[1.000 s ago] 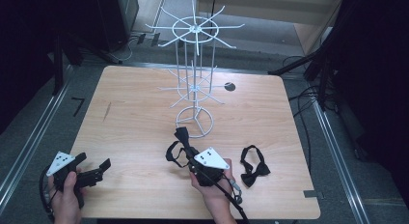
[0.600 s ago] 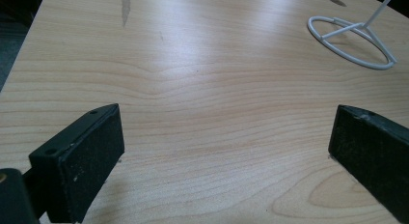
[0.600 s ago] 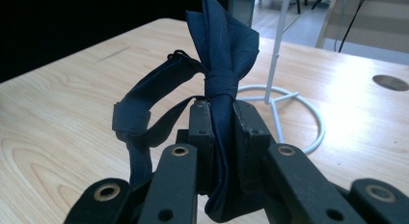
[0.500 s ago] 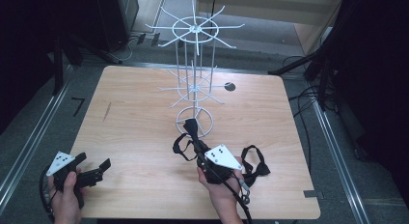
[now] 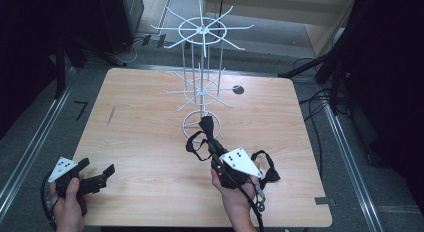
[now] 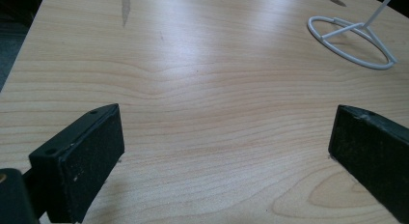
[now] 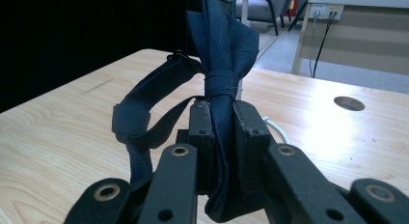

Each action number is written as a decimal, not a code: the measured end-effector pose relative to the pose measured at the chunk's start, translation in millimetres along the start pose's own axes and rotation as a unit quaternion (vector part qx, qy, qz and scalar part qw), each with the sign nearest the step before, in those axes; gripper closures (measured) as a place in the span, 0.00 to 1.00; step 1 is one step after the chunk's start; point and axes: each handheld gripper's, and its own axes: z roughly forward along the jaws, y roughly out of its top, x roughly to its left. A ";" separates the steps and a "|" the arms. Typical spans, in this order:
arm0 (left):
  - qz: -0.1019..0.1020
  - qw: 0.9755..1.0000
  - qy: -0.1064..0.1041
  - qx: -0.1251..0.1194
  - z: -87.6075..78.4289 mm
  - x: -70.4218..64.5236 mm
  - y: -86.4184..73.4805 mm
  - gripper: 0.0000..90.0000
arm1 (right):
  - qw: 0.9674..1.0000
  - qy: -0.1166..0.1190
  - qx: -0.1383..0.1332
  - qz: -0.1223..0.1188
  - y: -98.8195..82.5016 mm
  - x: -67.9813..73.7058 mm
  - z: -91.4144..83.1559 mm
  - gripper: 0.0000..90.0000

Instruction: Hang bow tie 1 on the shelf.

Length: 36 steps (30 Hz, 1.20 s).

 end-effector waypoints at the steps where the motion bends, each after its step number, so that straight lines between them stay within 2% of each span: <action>1: 0.000 1.000 0.000 0.000 0.1 0.0 0.0 0.00 | 1.000 -0.001 -0.002 -0.001 0.9 -0.9 -0.6 0.89; 17: 0.000 1.000 0.000 0.000 0.2 -0.1 0.0 0.00 | 0.999 -0.019 -0.034 0.005 13.6 -9.4 -13.5 0.89; 36: 0.000 1.000 0.000 0.000 0.3 -0.2 0.0 0.00 | 0.998 -0.016 -0.060 0.008 31.6 -5.6 -20.2 0.89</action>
